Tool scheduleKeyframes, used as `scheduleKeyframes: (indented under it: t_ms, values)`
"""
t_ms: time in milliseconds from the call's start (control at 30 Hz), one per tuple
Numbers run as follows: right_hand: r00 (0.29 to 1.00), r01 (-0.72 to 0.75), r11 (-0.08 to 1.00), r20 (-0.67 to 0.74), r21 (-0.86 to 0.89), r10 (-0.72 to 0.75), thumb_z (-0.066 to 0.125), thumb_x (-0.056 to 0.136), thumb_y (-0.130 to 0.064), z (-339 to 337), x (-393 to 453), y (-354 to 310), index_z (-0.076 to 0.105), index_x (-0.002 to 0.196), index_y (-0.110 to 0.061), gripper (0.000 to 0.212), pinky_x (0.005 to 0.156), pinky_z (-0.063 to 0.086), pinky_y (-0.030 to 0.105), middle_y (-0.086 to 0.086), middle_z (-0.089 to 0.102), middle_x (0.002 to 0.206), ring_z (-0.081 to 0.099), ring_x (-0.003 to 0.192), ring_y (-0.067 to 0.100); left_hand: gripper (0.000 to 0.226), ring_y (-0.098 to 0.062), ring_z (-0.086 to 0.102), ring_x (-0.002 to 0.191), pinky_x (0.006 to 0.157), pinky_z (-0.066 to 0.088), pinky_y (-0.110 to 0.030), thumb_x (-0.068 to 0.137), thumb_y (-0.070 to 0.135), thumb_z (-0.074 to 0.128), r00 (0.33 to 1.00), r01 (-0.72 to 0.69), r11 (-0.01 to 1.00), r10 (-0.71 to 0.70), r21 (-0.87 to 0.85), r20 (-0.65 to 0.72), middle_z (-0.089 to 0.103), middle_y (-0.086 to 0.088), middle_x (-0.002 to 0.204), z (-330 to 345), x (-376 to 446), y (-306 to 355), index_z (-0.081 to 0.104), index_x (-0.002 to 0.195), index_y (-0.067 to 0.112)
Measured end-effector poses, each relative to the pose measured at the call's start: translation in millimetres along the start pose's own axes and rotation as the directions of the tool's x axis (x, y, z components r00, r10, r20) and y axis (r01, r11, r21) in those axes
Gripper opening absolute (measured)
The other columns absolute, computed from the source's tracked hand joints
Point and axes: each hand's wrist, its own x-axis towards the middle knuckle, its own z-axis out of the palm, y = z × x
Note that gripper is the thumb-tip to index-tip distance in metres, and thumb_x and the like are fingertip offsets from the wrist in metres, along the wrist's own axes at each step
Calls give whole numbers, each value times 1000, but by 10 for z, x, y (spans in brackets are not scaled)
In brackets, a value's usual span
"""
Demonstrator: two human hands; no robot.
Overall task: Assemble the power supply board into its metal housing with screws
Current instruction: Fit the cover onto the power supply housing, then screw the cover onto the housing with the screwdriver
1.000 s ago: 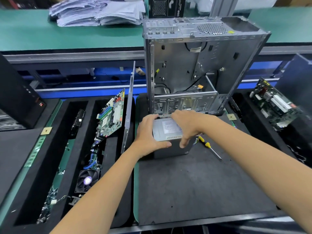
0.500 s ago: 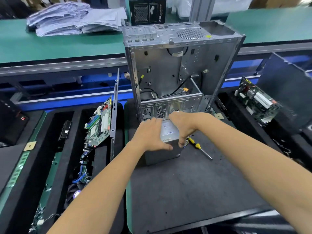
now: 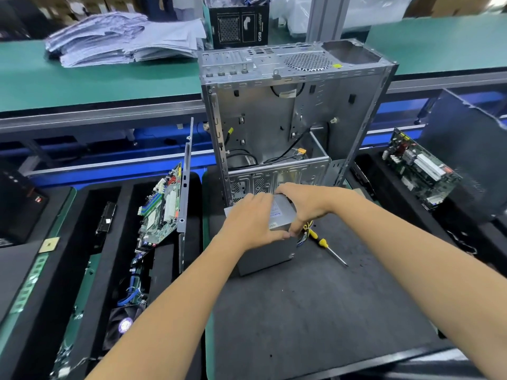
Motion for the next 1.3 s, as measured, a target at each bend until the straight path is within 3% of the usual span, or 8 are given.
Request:
scheduleKeyframes:
  t_ms: [167,467,600,733,967,1067,1167,1300]
  values:
    - [999,27,994,-43,-105,-32,92,48,-37,5,-18,19,49,111,-22,78,73,49,29,-5,52,104,54,92,18,90,-22,48,89,72,33,-34,60,88,53,996,41,989,-53,143,77,53,-3,106,33,92,22,44,112,15]
    - [989,-33,997,-145,-69,23,82,68,-47,-72,-35,97,33,146,-12,99,105,33,32,7,39,145,39,131,24,85,-17,56,81,65,43,-32,43,88,61,933,354,914,-332,-196,138,58,6,91,-83,201,-88,54,92,19]
    - [977,-32,999,-210,2,32,69,83,-48,-34,-1,135,51,131,-11,64,93,40,28,5,52,131,50,119,22,85,-22,67,77,61,47,-29,40,81,68,818,569,627,-496,-532,290,69,-4,87,-70,130,-195,66,84,9]
    - [971,-11,1000,-239,18,15,66,85,-45,44,72,115,55,123,-11,52,84,42,28,5,55,121,52,105,20,96,-29,69,97,89,53,-39,41,71,79,720,624,174,-508,-762,473,70,-14,109,234,-84,-203,67,107,2]
    - [934,-108,994,-339,30,112,66,84,-30,204,107,251,54,99,-14,25,73,43,33,4,43,101,48,88,23,116,-29,55,122,105,42,-46,41,74,79,640,621,-125,-488,-774,593,56,-7,135,540,-451,-212,51,135,13]
    - [905,-257,967,-350,3,242,60,86,-23,233,106,336,50,79,-7,20,57,40,31,8,53,79,51,72,24,110,-31,56,120,105,42,-48,44,76,75,623,617,-158,-501,-771,601,58,-8,133,568,-554,-285,54,133,15]
    - [920,-375,927,-131,-20,369,48,94,-37,331,120,358,43,58,-10,46,50,39,26,4,49,52,49,52,20,112,-31,53,123,107,39,-48,49,81,67,601,640,-119,-538,-759,591,56,-7,135,571,-604,-283,49,136,13]
    - [896,-442,869,65,221,439,34,98,-49,526,160,289,44,64,-11,52,56,49,26,3,56,48,59,42,20,92,-22,58,104,93,44,-39,69,83,48,610,715,168,-625,-679,487,61,-6,114,583,-598,-291,55,118,4]
